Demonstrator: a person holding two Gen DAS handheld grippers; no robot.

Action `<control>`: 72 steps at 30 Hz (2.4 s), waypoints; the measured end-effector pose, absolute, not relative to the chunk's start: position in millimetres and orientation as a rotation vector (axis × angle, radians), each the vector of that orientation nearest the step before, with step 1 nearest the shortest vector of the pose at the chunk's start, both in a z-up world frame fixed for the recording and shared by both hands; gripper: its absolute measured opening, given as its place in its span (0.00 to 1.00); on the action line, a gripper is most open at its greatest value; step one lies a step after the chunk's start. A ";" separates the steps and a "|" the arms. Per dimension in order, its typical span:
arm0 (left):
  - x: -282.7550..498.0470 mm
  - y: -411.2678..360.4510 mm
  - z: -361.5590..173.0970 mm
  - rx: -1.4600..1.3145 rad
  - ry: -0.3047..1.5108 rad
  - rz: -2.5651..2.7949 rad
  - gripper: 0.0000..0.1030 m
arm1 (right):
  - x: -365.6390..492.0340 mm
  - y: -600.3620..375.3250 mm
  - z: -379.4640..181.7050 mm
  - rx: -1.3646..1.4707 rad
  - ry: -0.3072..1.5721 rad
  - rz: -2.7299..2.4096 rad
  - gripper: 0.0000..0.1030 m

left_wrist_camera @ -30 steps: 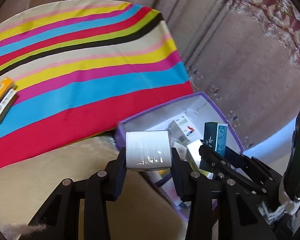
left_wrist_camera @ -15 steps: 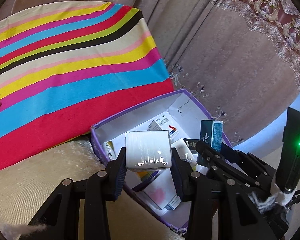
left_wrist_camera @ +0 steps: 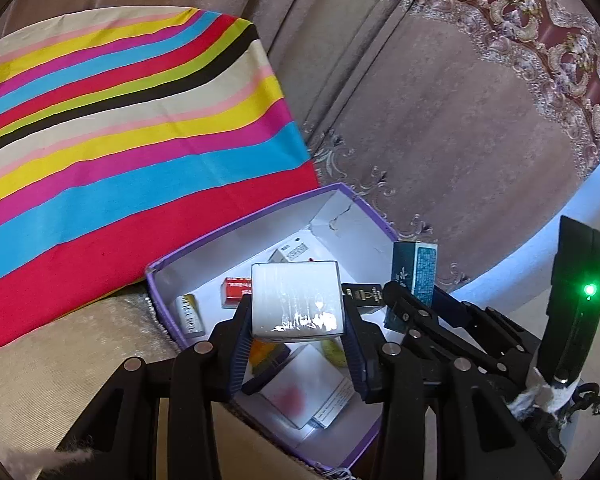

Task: Organize objects
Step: 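Carry both boxes into the purple-rimmed box and open both tools, then move both open tools back to the orange pack and white dental box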

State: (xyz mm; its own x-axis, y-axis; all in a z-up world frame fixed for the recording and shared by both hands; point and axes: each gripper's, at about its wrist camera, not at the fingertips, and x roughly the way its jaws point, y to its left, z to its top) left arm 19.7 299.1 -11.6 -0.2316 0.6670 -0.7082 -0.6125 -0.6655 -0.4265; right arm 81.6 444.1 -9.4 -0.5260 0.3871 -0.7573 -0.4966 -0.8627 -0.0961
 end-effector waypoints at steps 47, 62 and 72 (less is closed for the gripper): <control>-58.0 33.3 -24.0 -1.440 -0.591 2.518 0.67 | -4.2 263.3 -16.1 -1.437 -0.156 2.821 0.85; -66.2 -36.8 -28.4 -1.431 -0.700 2.633 0.77 | -94.6 160.7 -40.1 -1.673 -0.467 3.043 0.87; -68.7 -48.8 -41.1 -1.439 -0.811 2.609 0.77 | -143.4 113.5 -58.7 -1.772 -0.676 3.107 0.87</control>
